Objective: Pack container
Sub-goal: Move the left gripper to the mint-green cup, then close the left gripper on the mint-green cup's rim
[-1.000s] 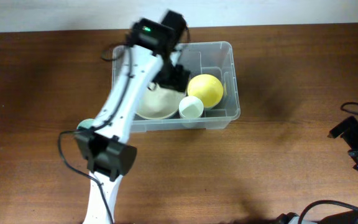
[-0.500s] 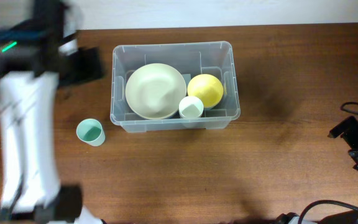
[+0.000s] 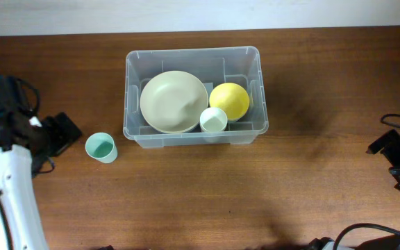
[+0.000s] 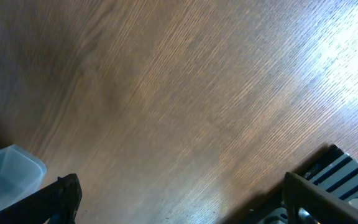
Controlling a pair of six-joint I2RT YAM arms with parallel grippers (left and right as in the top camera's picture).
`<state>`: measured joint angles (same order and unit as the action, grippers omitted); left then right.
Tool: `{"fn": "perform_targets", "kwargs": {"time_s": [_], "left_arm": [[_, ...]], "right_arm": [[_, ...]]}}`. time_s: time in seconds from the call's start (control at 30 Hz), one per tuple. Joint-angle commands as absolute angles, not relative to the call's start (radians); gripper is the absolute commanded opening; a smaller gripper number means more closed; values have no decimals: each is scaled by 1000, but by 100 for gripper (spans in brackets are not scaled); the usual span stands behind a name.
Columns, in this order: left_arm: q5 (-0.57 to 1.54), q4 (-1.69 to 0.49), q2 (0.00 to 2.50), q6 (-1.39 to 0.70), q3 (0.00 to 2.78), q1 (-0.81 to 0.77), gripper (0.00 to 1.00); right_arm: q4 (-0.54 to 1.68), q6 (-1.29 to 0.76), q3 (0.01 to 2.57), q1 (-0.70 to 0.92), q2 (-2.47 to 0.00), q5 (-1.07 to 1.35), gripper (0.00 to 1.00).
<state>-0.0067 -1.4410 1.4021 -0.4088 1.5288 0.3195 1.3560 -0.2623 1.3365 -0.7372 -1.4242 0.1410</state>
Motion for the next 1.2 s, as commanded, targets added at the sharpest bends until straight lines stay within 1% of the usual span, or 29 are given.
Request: {"fn": "perform_targets", "kwargs": {"time_s": [0.0, 0.27, 0.47, 1.17], "left_arm": [[38, -1378, 1431, -383, 1444, 324, 99], [84, -1312, 1570, -334, 1394, 318, 99], [90, -1264, 1668, -318, 1394, 268, 99], [48, -1249, 1855, -412, 1382, 251, 99]], "right_arm": [[1353, -270, 1335, -740, -1422, 146, 99], [1353, -270, 1335, -740, -1422, 146, 99], [1353, -270, 1335, -740, -1422, 146, 99], [1353, -270, 1335, -740, -1422, 147, 99]]}}
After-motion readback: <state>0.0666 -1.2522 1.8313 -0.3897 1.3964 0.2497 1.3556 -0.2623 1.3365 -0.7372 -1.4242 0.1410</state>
